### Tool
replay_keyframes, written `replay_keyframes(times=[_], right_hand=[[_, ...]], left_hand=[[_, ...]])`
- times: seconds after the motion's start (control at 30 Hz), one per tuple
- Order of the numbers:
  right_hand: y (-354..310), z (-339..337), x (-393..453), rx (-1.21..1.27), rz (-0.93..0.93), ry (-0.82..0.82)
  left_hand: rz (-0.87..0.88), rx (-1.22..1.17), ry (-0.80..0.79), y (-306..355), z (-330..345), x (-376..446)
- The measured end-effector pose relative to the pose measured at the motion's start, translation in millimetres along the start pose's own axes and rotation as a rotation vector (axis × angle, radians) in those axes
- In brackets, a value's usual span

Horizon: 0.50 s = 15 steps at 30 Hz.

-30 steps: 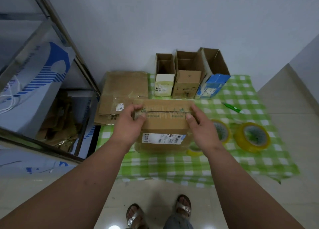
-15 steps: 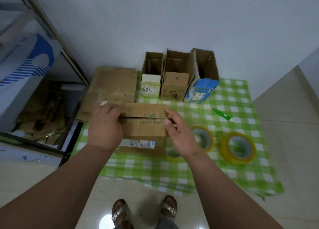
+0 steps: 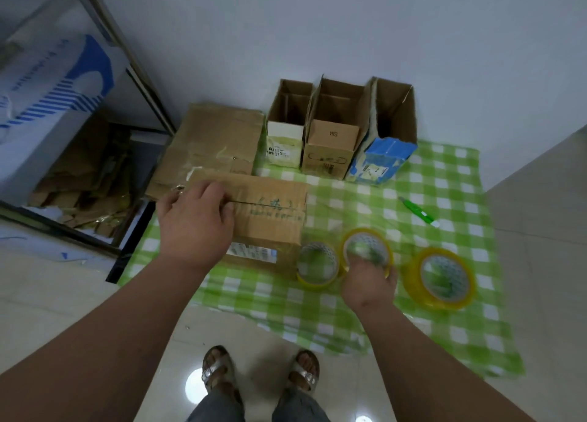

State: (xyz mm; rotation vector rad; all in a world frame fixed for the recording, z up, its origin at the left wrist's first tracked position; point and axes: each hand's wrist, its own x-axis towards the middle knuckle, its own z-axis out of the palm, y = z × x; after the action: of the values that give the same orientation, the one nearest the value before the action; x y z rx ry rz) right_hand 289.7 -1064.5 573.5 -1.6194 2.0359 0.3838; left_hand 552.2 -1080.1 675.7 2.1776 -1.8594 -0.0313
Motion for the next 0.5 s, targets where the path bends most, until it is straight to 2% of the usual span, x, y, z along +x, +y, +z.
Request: replay_keyframes(times=[0.1, 0.2, 0.3, 0.5], right_hand=[[3.2, -6.2, 1.3, -0.007, -0.003, 0.059], [-0.6, -26.7, -0.8, 0.132, 0.043, 0.184], [-4.9, -53.5, -6.0, 0.411, 0.038, 0.241], [-30.1, -106.7, -37.4, 1.060, -0.270, 0.264]], left_hand=[[-0.023, -0.016, 0.011, 2.1, 2.7, -1.5], [0.030, -0.073, 0.023, 3.4, 3.1, -1.1], [0.015, -0.110, -0.003, 4.7, -1.0, -0.2], [-0.089, -0.211, -0.141, 7.0, -20.6, 9.4]])
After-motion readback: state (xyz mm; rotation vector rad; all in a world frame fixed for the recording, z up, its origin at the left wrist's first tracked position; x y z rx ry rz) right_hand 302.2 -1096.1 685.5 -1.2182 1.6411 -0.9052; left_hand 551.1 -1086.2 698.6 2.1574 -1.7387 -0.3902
